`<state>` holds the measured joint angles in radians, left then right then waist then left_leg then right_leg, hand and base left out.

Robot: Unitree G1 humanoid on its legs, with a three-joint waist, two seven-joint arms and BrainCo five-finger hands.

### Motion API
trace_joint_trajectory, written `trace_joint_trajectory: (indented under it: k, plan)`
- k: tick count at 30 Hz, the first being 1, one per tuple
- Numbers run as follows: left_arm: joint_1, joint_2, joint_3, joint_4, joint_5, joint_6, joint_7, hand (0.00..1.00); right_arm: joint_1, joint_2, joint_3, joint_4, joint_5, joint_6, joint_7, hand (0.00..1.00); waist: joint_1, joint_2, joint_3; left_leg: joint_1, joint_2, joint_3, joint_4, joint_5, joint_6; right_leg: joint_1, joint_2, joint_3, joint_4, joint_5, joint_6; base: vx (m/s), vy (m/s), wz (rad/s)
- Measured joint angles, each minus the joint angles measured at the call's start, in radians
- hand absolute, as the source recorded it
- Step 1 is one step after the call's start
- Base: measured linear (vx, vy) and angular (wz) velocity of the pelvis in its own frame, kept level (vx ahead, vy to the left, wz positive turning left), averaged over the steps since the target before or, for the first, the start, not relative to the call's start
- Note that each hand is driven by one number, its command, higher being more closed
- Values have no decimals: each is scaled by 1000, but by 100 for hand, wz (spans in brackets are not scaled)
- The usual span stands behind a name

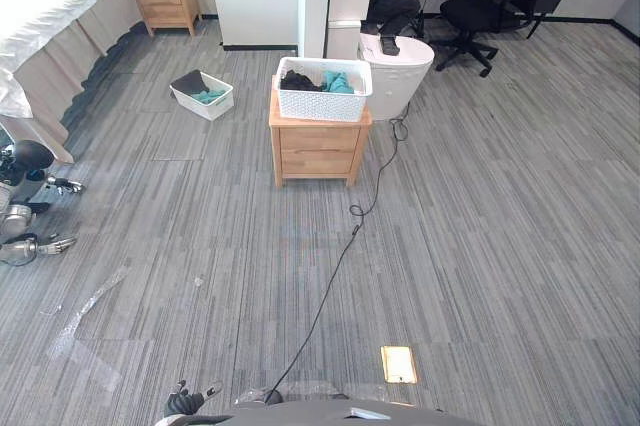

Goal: Pick up the laundry basket with both hands and put the clothes into the washing machine.

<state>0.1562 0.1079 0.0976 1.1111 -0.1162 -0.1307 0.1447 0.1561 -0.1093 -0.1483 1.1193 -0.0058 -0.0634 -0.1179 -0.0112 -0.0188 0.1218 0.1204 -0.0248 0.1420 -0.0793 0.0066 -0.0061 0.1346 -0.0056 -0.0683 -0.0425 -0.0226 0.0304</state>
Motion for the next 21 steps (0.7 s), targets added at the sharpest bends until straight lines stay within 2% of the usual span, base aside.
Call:
trace_joint_trajectory:
  k: [2,3,4,5,6,7,8,9,10,11,12,13,15,16,17,18,19,20,21]
  plan:
    - [-6,1,29,-2,-1,1,-1,0,-4,7,0,-4,0,-1,1,0,1,-10,14,-39,12,-1,88,-46,-7,-14,3,-1,37,-31,-12,29,-70,2]
    - [-12,-4,59,-7,-10,1,-5,0,-5,10,-1,-6,0,-5,2,0,6,-15,31,-99,39,0,248,-124,-25,-17,12,-1,68,-56,-27,4,-82,0]
    - [-11,-10,107,-12,-18,2,-9,0,-4,10,-11,-14,0,-9,6,0,12,4,49,-177,78,28,443,-183,-45,-17,32,-5,89,-77,-44,-10,-86,5]
    - [-14,-20,137,-19,-26,3,-12,0,-6,11,-13,-14,1,-9,6,0,12,-5,56,-249,117,63,619,-185,-30,-14,42,-9,105,-89,-53,-5,-69,7]
    - [-13,-30,149,-29,-35,3,-14,0,-6,12,-12,-15,1,-9,6,0,14,-7,64,-287,142,79,716,-167,-17,-6,47,-9,116,-100,-59,7,-78,5]
    - [-13,-33,169,-42,-41,4,-15,0,-6,12,-12,-14,1,-9,5,0,20,1,82,-334,166,87,819,-137,-23,10,49,-5,129,-111,-69,70,-62,0]
    - [-6,-35,171,-41,-49,5,-16,0,-10,11,-11,-12,1,-7,5,0,26,-11,92,-380,178,90,921,-151,-30,37,44,-2,149,-136,-77,131,-36,0]
    - [0,-34,164,-42,-50,5,-18,0,-12,10,-12,-10,1,-3,4,0,26,-10,93,-396,174,92,898,-181,-33,42,31,3,166,-155,-79,182,20,-5]
    - [5,-34,155,-43,-51,5,-19,0,-20,5,-12,-9,0,-1,4,0,27,-8,93,-419,156,87,803,-193,-35,40,14,11,184,-177,-73,203,67,-27]
    - [9,-37,152,-43,-54,4,-19,0,-32,-3,-12,-8,0,0,5,0,36,-4,95,-433,134,62,652,-181,-45,29,-5,34,204,-200,-69,185,93,-39]
    - [12,-39,151,-44,-56,3,-19,0,-37,-8,-12,-8,0,0,5,0,39,-3,96,-438,125,42,571,-165,-56,27,-12,46,207,-209,-63,226,148,-55]
    - [19,-48,143,-43,-57,3,-20,0,-42,-20,-12,-8,0,-1,5,0,42,9,97,-439,120,-4,417,-132,-80,28,-22,63,207,-224,-43,207,162,-45]
    - [34,-64,136,-38,-57,4,-21,0,-41,-39,-14,-9,0,-3,4,0,40,44,94,-443,128,-55,326,-120,-92,36,-28,100,211,-264,-16,362,325,-53]
    - [49,-67,147,-37,-57,4,-24,0,-33,-42,-14,-11,0,-3,5,0,38,39,84,-462,114,-61,381,-74,-71,38,-55,121,241,-315,-5,447,393,-50]
    - [59,-65,157,-39,-57,3,-27,0,-26,-40,-14,-11,-1,-3,5,0,41,32,70,-471,92,-60,417,-66,-61,37,-77,132,260,-341,-5,521,370,-66]
    - [73,-60,180,-36,-57,0,-28,0,-11,-30,-24,0,-9,-1,6,0,53,-3,40,-466,46,-37,458,-59,-47,-1,-118,169,403,-379,21,540,303,-60]
    - [70,-46,197,-28,-57,2,-27,0,-13,-9,-41,-6,-12,-12,6,0,47,-34,37,-446,14,-10,490,-97,6,-102,-146,190,669,-364,35,542,268,-49]
    - [68,-37,197,-29,-57,2,-27,0,-15,2,-45,-6,-18,-17,7,0,38,-51,43,-421,-3,-2,494,-117,18,-145,-155,210,795,-320,47,511,236,2]
    - [61,-20,193,-31,-57,2,-29,0,-17,22,-53,-5,-30,-20,7,0,22,-62,56,-360,-32,-2,496,-149,38,-206,-166,223,1002,-205,88,586,225,22]
